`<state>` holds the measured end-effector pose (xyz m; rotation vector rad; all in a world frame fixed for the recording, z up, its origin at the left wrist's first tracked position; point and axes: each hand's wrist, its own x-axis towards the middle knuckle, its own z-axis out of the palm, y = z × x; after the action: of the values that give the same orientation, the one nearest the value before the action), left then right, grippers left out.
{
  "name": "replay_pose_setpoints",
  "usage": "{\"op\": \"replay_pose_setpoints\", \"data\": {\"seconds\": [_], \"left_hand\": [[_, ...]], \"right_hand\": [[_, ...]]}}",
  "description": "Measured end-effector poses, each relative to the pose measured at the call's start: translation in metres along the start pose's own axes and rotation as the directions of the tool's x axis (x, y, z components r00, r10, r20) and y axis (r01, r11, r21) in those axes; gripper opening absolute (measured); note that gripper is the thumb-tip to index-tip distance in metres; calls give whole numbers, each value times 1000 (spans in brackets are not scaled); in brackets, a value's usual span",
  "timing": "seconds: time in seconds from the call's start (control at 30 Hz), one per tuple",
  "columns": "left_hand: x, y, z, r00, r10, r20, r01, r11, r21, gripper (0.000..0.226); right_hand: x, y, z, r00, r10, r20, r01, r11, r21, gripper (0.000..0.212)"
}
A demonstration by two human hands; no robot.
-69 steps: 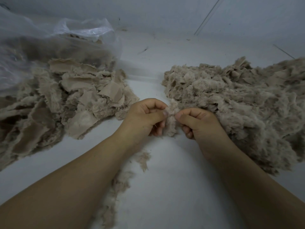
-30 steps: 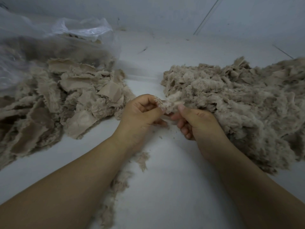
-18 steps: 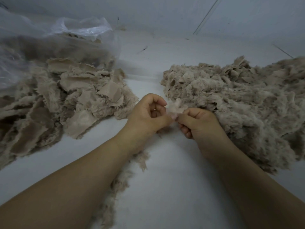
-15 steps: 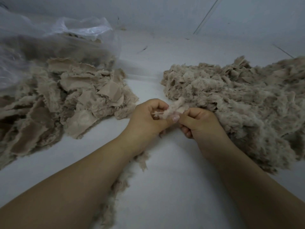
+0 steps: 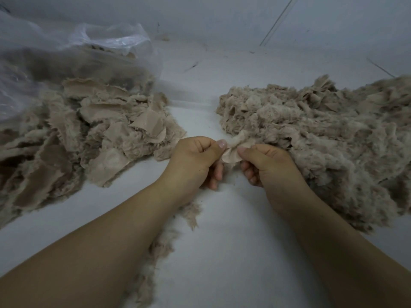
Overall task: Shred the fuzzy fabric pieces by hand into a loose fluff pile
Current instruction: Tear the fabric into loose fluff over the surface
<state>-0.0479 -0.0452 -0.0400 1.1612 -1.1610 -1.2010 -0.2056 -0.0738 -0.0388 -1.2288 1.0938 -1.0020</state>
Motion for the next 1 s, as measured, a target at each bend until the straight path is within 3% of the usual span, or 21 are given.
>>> {"op": "replay_pose_setpoints", "data": {"seconds": [0.13,0.2,0.27,0.33,0.37,0.4,0.43,0.5,0.57,0.67,0.77,0.8,0.9,1.0], "left_hand": [[2,-1,-1,982,14,-189,-28,997,-76,41],[2,-3,-4,980,60,-187,-66,998,-24,38],[-2,0,-8,992,88,89,-94,993,65,30],[-7,8,-13,873,-12,487,-106,971,215,20],[-8,11,-17,805,-48,591,-130,958,256,20],[-7,12,-19,799,-47,599,-126,962,244,22],[-6,11,-19,846,-32,532,-97,972,213,26],[-1,5,-15,971,3,240,-35,991,129,35],[5,-1,-7,999,33,22,-34,999,16,36],[8,-4,3,1000,24,17,-26,998,64,39],[8,-5,1,999,6,45,-10,996,93,16],[8,-6,-1,999,-4,44,1,997,78,18],[9,-6,-2,1000,-26,15,26,998,-49,29],[11,-3,-3,998,-49,-48,38,974,-222,20]], "right_hand": [[3,-2,1,996,55,-69,-48,993,109,57],[5,-2,0,994,66,-88,-52,986,156,57],[5,-2,-1,994,56,-94,-40,985,168,50],[4,-1,-1,995,38,-91,-25,989,146,42],[3,0,-1,996,33,-84,-21,990,138,42],[3,0,-1,997,31,-77,-21,991,134,44],[2,0,-2,997,31,-68,-22,992,126,47],[2,0,-2,998,32,-48,-27,995,92,50],[1,0,-1,999,25,-29,-24,998,58,46],[1,0,-1,1000,7,-7,-7,1000,26,42],[0,0,-1,1000,9,10,-9,1000,23,40],[1,0,-1,1000,10,13,-10,1000,25,42],[2,0,-1,1000,21,6,-21,999,35,48],[2,1,-1,1000,25,5,-26,999,36,51]]}}
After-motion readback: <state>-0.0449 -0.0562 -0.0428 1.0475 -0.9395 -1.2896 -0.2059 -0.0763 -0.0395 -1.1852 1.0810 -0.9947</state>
